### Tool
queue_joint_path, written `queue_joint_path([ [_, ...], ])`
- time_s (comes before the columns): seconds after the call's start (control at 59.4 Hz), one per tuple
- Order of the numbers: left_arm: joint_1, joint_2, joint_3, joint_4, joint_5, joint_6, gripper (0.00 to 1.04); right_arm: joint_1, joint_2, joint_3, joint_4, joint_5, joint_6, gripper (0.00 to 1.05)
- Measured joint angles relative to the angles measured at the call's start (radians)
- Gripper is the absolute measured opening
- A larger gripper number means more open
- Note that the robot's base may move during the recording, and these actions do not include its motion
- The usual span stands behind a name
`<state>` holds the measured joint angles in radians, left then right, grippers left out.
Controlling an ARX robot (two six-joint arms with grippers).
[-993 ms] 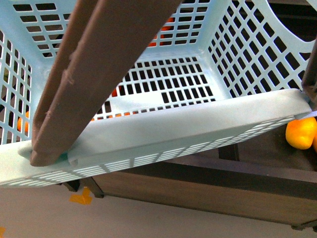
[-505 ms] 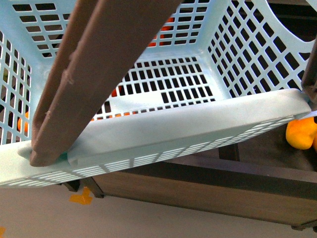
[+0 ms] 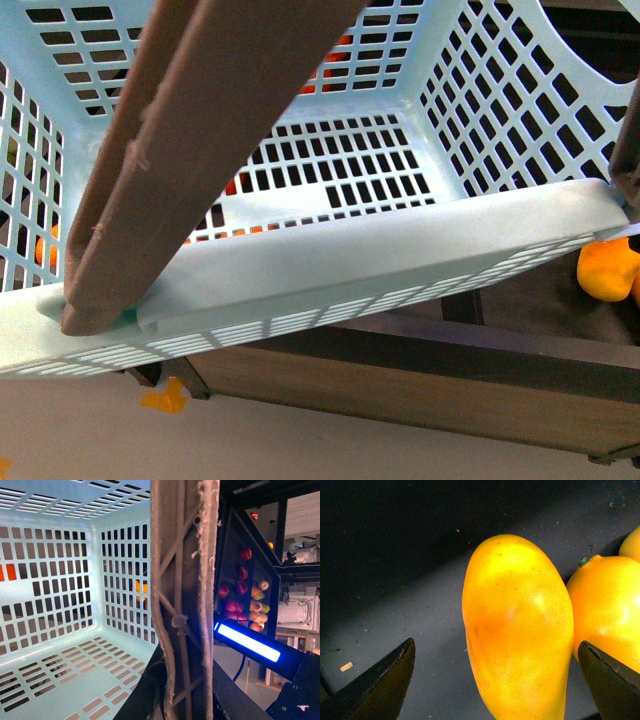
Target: Pick mango and avocado into basket
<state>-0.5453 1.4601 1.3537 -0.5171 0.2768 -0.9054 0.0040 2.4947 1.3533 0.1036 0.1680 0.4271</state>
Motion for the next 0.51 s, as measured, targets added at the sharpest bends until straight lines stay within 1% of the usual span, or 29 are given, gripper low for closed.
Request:
queue_joint_path([
  [0.505, 0.000, 0.000, 0.000, 0.000, 0.000, 0.000, 0.07, -0.013, 0.075, 0.071, -0.040, 0.003, -0.001, 0.96],
])
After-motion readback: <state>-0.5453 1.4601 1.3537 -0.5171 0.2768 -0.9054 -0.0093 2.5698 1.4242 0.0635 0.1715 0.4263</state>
